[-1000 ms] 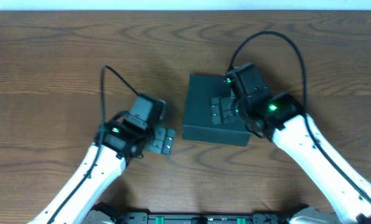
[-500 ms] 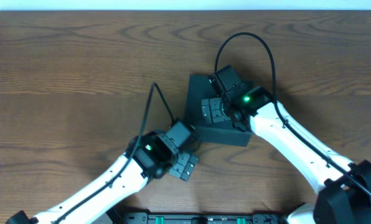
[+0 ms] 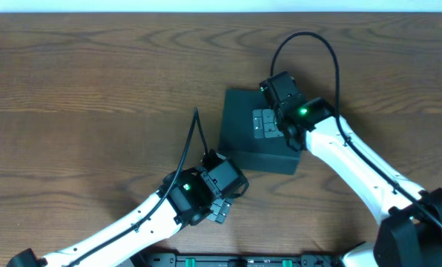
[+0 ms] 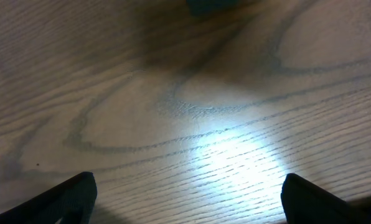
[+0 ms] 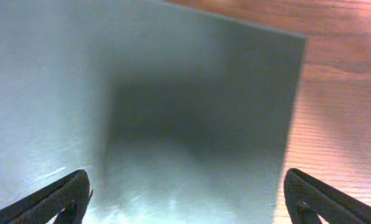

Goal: Pack container

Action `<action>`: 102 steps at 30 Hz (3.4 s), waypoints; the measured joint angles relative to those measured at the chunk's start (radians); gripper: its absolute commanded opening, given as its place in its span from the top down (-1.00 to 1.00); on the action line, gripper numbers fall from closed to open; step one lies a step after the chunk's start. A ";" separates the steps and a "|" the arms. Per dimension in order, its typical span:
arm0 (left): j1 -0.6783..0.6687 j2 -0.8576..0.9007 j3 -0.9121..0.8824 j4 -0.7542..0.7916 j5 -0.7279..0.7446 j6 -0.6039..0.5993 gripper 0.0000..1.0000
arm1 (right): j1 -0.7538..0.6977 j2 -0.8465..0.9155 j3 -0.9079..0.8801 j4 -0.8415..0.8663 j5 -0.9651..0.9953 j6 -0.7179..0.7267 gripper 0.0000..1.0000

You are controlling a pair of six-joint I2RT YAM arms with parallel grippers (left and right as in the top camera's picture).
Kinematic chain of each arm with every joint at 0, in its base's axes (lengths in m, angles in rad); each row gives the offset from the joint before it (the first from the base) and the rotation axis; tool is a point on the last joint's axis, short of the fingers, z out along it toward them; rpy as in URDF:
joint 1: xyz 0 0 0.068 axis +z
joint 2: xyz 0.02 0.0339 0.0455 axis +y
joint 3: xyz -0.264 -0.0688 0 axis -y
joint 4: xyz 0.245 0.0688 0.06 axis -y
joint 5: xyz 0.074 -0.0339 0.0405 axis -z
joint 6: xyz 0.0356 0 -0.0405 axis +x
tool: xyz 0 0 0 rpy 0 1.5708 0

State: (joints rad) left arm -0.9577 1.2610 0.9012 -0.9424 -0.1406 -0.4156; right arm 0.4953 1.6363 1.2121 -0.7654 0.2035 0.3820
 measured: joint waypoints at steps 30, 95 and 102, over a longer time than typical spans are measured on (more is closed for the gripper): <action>0.019 0.223 -0.001 0.280 -0.178 0.027 -0.91 | -0.032 0.001 -0.085 0.087 -0.013 0.000 -0.98; 0.529 0.225 -0.048 0.558 -0.058 0.188 -0.91 | -0.340 -0.301 -0.357 0.170 0.035 0.129 -0.99; 0.530 0.225 -0.048 0.578 -0.044 0.188 -0.91 | -0.351 -0.157 -0.357 0.320 -0.021 0.087 -0.98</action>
State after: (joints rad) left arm -0.4278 1.4860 0.8532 -0.3649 -0.1844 -0.2276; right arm 0.1440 1.4796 0.8551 -0.4454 0.1829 0.4694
